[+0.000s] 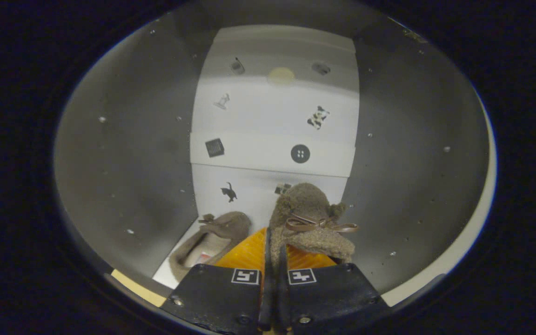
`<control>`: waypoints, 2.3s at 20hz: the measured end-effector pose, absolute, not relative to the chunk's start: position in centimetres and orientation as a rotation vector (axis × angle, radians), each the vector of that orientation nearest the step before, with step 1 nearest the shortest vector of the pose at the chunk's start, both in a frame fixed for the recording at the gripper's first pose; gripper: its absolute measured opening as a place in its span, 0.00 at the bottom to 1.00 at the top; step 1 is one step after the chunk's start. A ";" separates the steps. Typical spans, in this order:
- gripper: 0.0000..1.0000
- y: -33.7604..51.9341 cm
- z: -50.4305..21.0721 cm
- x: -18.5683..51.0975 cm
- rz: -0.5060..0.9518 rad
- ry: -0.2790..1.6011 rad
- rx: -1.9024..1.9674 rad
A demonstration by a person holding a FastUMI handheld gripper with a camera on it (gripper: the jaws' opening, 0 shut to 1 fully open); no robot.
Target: Open the shoe cabinet door, grab the shoes and put them into the shoe cabinet, then close the shoe cabinet door.
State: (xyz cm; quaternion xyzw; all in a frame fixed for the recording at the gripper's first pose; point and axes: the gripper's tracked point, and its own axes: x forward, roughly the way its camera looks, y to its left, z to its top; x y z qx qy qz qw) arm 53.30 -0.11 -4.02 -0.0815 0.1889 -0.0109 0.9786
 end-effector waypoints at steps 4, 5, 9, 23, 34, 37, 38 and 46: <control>0.09 -1.2 -7.9 56.6 -0.061 0.439 -0.158; 0.09 -1.1 -8.7 57.2 -0.053 0.448 -0.152; 0.09 -0.1 -11.0 58.5 -0.017 0.479 -0.089; 0.50 0.2 -8.8 55.5 -0.013 0.458 -0.105; 1.00 4.1 -0.9 39.9 0.090 0.269 -0.126; 1.00 5.3 2.1 33.8 0.128 0.230 -0.136; 1.00 5.2 3.3 31.7 0.132 0.210 -0.147; 1.00 1.9 13.2 14.8 0.098 0.033 -0.145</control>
